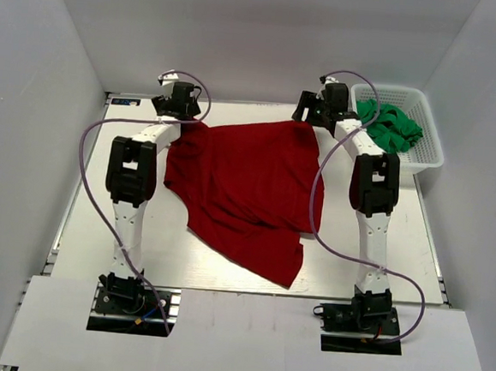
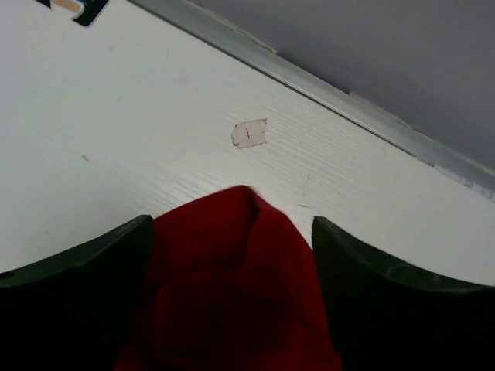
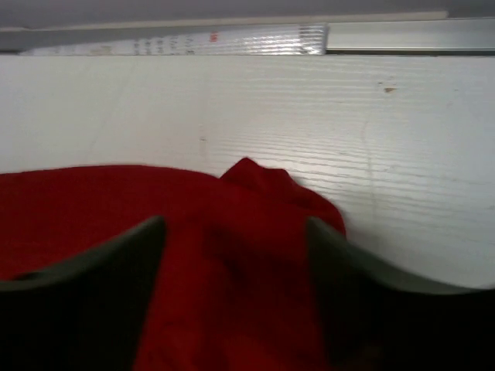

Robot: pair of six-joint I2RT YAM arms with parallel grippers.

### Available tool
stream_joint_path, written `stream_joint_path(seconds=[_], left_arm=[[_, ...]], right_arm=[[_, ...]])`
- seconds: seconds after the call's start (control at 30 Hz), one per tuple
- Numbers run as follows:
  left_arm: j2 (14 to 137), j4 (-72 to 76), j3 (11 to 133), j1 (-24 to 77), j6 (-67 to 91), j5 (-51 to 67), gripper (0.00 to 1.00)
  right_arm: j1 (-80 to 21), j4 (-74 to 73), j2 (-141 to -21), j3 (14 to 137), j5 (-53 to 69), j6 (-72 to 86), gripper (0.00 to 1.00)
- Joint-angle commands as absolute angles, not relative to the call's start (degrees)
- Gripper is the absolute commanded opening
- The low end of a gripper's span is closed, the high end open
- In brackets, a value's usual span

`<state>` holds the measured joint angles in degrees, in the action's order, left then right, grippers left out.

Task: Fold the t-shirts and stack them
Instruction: Flatten out the tshirt

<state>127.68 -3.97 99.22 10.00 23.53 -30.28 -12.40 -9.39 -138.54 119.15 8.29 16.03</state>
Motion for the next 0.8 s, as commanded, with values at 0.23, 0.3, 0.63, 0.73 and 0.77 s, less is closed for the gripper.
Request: stream_joint_path(seconds=[0.23,0.3,0.63,0.73,0.77], left_arm=[[123.1,-10.9,103.4,8.1,24.1,-22.0,1.0],[118.7,-10.4,98.8,9.6,22.5,-17.8,1.0],[104.9,-5.5,74.8,12.0,25.7,4.3,1.0],[104.2,-6.1,71.8,12.6,26.3,6.7,1.0],[104.2,-6.1,70.6,13.1,26.3,7.3,1.0]], right_arm=[[-11.2,-14.9,-128.7,112.8,6.6,12.7,0.9],[-10.8,-16.3,-123.3,107.0,7.1,15.2,0.9],[-8.0,-10.7,-116.4,87.1,30.9,26.7,0.9],[-7.6,-12.7,-117.1,86.1,30.8,26.5,0.9],[-7.7,-12.7,-116.5,84.3,31.0,26.3,0.9]])
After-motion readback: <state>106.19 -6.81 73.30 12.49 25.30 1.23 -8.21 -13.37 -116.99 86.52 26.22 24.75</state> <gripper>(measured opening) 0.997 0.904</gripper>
